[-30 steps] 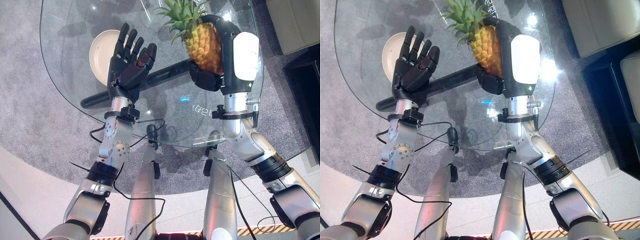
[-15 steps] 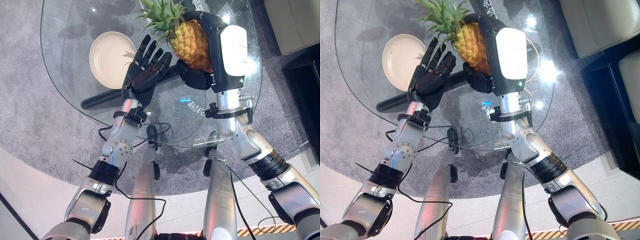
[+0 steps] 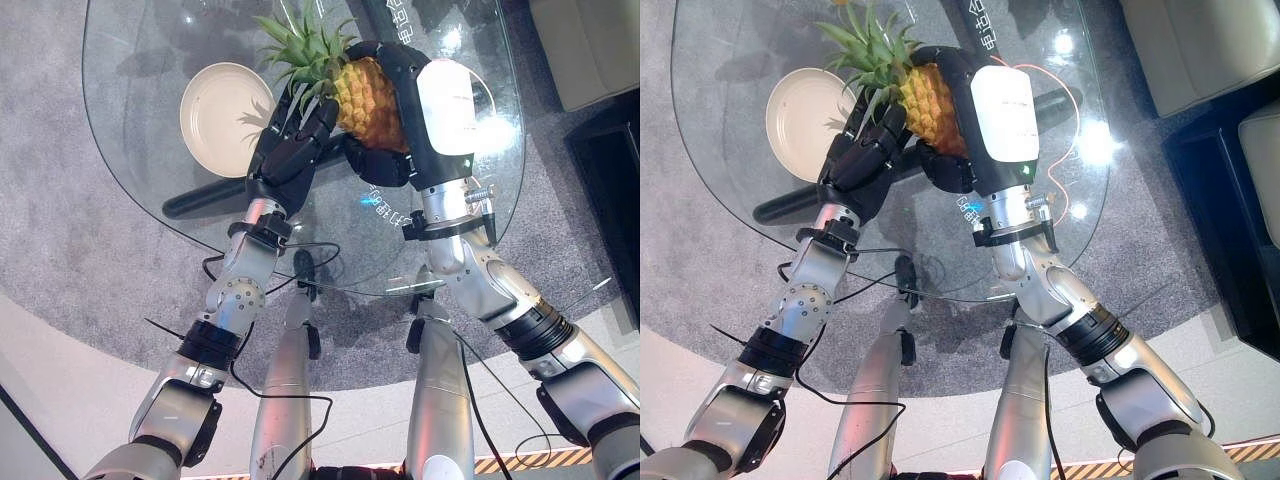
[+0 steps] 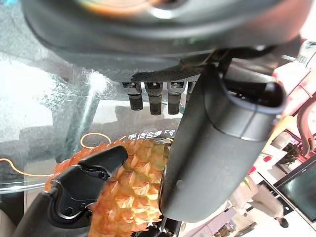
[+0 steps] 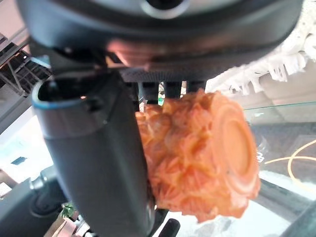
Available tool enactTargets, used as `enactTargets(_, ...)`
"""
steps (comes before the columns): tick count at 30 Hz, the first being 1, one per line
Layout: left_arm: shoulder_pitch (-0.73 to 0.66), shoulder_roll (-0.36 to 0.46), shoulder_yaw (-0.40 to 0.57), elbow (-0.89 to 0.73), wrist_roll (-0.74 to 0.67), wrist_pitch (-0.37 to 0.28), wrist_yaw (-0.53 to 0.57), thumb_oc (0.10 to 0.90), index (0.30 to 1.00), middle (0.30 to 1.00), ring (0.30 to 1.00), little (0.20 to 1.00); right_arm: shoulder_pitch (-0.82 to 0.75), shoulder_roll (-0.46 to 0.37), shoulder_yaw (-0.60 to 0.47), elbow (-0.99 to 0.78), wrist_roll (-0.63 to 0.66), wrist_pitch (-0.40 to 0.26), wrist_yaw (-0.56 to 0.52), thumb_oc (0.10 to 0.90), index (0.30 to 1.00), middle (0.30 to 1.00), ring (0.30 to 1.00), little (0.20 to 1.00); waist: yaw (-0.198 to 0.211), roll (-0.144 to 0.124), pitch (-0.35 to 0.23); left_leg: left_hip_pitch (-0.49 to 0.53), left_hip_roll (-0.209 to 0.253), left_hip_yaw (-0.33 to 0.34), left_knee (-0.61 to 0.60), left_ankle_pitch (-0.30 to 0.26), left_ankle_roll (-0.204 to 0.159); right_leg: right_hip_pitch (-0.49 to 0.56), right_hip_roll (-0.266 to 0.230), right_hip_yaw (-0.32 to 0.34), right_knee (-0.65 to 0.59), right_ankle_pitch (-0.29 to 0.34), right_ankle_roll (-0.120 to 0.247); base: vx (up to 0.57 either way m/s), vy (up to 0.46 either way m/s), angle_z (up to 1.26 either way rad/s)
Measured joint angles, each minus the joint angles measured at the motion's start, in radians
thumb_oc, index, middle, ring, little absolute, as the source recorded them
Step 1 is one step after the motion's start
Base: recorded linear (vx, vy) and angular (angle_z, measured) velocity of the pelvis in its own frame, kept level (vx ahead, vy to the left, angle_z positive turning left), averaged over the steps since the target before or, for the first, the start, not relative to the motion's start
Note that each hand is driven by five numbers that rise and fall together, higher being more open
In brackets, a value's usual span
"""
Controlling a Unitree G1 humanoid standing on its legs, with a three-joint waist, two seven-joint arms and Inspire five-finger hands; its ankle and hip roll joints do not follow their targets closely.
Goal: Pick up the fruit to the plate
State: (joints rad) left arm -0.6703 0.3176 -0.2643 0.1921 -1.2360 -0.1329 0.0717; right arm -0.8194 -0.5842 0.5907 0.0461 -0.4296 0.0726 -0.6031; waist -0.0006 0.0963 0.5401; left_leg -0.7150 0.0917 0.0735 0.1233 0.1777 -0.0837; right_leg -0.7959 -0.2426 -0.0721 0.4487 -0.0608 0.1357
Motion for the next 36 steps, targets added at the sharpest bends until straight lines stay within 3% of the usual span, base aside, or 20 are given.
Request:
enactTargets(14, 0.005, -0.014, 0.0, -0.003, -0.008, -0.029, -0.003, 0.8, 0.9, 0.9, 0.9, 0.9, -0.004, -0.009, 0.043, -0.001, 0.001, 0.01, 0.055, 0.1, 0.3, 0.3, 0.3, 0.2, 0.002, 0.0, 0.0, 0.0, -0.001, -0.001, 0.0, 0.001, 0.0, 0.002, -0.001, -0.002, 0.0, 0.0, 0.0, 0.0, 0.0, 0.0)
enactTargets(30, 0.021, -0.074, 0.0, -0.04, -0.087, -0.18, -0.015, 0.8, 0.9, 0.9, 0.9, 0.9, -0.01, -0.005, 0.049, -0.035, 0.001, 0.009, 0.063, 0.1, 0.3, 0.3, 0.3, 0.2, 0.005, 0.0, 0.0, 0.0, -0.002, -0.003, 0.0, 0.001, 0.0, 0.002, -0.001, -0.003, 0.0, 0.0, 0.0, 0.0, 0.0, 0.0)
enactTargets(36, 0.021, -0.091, 0.001, -0.041, -0.088, -0.202, -0.013, 0.8, 0.9, 0.9, 0.9, 0.9, -0.019, -0.005, 0.052, -0.036, 0.001, 0.009, 0.065, 0.1, 0.3, 0.3, 0.3, 0.2, 0.007, 0.0, 0.0, -0.001, -0.002, -0.003, 0.0, 0.001, 0.0, 0.001, -0.001, -0.003, 0.0, 0.0, 0.0, 0.0, 0.0, 0.0)
